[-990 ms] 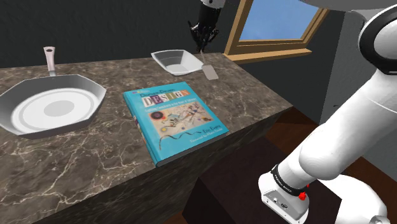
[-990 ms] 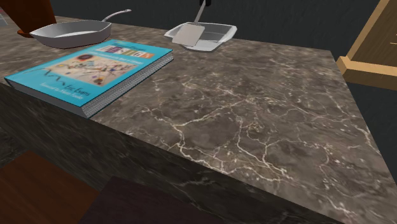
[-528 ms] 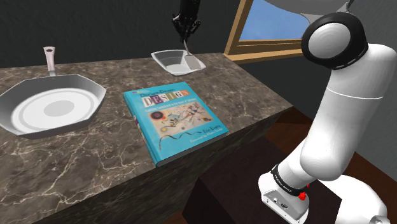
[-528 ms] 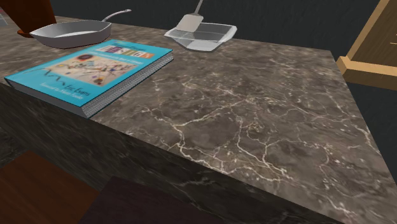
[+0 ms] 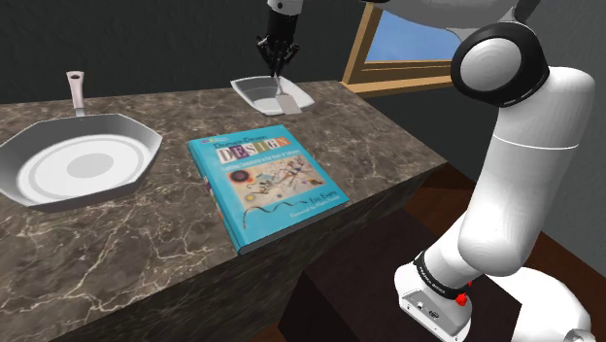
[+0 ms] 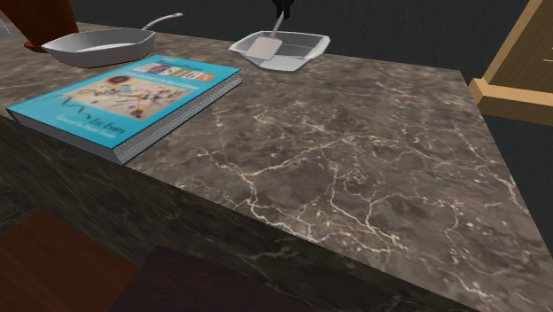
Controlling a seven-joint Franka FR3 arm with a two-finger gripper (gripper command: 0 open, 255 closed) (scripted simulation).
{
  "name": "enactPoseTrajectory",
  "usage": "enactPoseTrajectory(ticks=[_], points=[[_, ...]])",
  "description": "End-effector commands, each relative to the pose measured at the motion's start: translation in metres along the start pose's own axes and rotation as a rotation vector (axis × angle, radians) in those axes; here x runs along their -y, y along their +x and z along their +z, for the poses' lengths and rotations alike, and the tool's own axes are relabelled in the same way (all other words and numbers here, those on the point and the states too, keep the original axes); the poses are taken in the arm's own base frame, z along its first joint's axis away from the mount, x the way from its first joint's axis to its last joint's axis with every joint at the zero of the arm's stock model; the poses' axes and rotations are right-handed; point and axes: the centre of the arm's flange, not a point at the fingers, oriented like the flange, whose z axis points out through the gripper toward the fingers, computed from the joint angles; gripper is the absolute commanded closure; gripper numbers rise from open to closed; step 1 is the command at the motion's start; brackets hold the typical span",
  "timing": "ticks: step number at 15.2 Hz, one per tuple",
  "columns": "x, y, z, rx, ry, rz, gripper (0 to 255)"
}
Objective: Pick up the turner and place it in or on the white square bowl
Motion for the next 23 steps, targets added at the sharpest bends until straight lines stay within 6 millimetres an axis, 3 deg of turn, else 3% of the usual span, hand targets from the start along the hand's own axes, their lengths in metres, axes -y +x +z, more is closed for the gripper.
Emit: enactPoseTrajectory(ticks=[1,8,15,16,21,23], points=[[-0.001,-0.001,0.011,0.000,0.000,0.000,255],[-0.001,-0.003,0.047,0.000,0.000,0.000,255],[-0.001,-0.003,0.047,0.000,0.000,0.000,255],[-0.001,-0.003,0.047,0.000,0.000,0.000,0],[-0.001,-0.003,0.047,0.000,0.000,0.000,0],[-0.001,-0.003,0.021,0.000,0.000,0.000,0]])
